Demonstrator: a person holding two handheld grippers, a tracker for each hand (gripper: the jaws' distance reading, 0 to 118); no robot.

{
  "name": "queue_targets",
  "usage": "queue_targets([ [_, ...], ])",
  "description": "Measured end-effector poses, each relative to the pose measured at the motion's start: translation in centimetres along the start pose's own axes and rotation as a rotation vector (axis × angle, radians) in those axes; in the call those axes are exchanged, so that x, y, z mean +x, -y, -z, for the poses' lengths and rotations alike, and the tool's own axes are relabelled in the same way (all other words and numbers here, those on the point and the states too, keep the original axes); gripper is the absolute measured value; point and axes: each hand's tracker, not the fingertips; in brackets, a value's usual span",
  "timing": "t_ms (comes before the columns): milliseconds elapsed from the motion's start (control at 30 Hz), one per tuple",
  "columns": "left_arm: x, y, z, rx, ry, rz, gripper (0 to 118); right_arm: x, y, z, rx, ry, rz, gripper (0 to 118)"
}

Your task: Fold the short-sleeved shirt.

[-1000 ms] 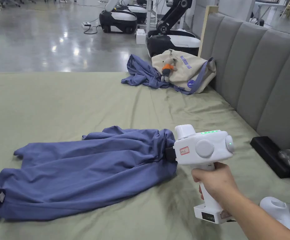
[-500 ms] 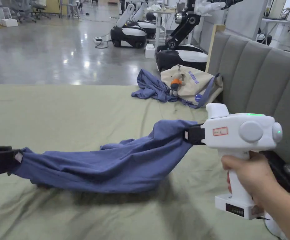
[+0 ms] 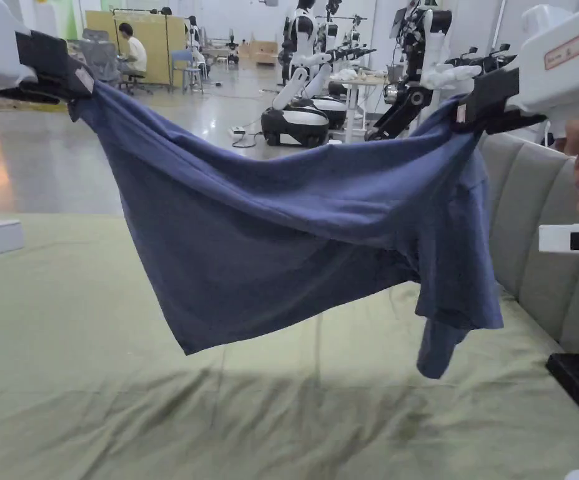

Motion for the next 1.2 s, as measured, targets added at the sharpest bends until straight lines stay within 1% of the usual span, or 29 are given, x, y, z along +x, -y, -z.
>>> queue_targets([
  [67, 0.3, -1.7, -0.3, 0.021, 0.025, -0.019, 5, -0.6, -1.9, -0.9, 0.023, 0.01, -0.019, 7],
  [133, 0.4, -3.1, -0.2, 0.038, 0.035, -0.045, 5, -0.9, -3.6, -1.5, 0.023, 0.006, -0.006, 7],
  [200, 0.5, -4.0, 0.3, 0.04, 0.022, -0.04, 5, -0.8, -4.5, -1.3, 0.029, 0.029, 0.017, 7],
  [267, 0.4, -5.3, 1.6, 0.045, 0.0, -0.014, 5, -0.9, -5.4, -0.5, 0.03, 0.044, 0.001, 7],
  [300, 0.0, -6.0, 2.6, 0.047, -0.005, -0.007, 5, -1.0, -5.9, 0.3, 0.028, 0.057, 0.002, 7],
  [333, 0.0, -6.6, 3.5, 0.048, -0.013, -0.001, 5, 0.6, -7.3, 2.5, 0.018, 0.076, -0.003, 7],
  [367, 0.0, -7.3, 4.6, 0.046, -0.029, 0.004, 5, 0.5, -8.1, 3.6, 0.009, 0.094, -0.013, 7],
  [433, -0.2, -8.4, 6.6, 0.056, -0.055, 0.003, 5, 0.2, -9.6, 5.6, 0.013, 0.092, -0.025, 7],
  [467, -0.5, -9.0, 7.5, 0.069, -0.066, -0.009, 5, 0.6, -10.5, 7.4, 0.019, 0.098, -0.026, 7],
  [567, -1.3, -10.8, 9.3, 0.144, -0.088, -0.005, 5, 0.0, -12.1, 10.4, 0.045, 0.102, -0.019, 7],
  [633, -1.9, -11.5, 10.0, 0.17, -0.095, 0.01, 5, 0.1, -12.8, 12.3, 0.054, 0.088, -0.027, 7],
  [700, -2.0, -11.1, 9.9, 0.159, -0.1, 0.02, 5, -0.1, -12.7, 13.9, 0.05, 0.089, -0.031, 7],
  [833, -3.1, -7.4, 10.2, 0.099, -0.105, 0.037, 5, 0.1, -9.9, 15.7, 0.026, 0.061, -0.027, 7],
  [933, -4.9, -3.1, 10.8, 0.027, -0.077, -0.025, 5, 0.5, -5.7, 17.1, -0.042, 0.03, -0.017, 7],
  [967, -5.7, -1.7, 11.2, 0.011, -0.077, -0.039, 5, 0.7, -3.9, 17.6, -0.073, 0.037, -0.009, 7],
  [1033, -6.4, 1.8, 11.3, -0.011, -0.082, -0.031, 5, 1.4, -0.3, 18.6, -0.134, 0.017, 0.008, 7],
  [1067, -6.5, 4.0, 11.3, -0.067, -0.099, -0.038, 5, 1.9, 1.9, 19.1, -0.162, 0.036, 0.021, 7],
  [1100, -6.7, 5.9, 11.3, -0.103, -0.085, -0.055, 5, 2.3, 3.7, 19.6, -0.187, 0.029, 0.039, 7],
  [1133, -6.9, 8.2, 11.5, -0.139, -0.074, -0.071, 5, 2.0, 6.5, 18.6, -0.217, 0.002, 0.049, 7],
  [1200, -7.0, 12.9, 11.6, -0.24, -0.081, -0.064, 5, 2.7, 10.9, 18.7, -0.249, -0.009, 0.088, 7],
])
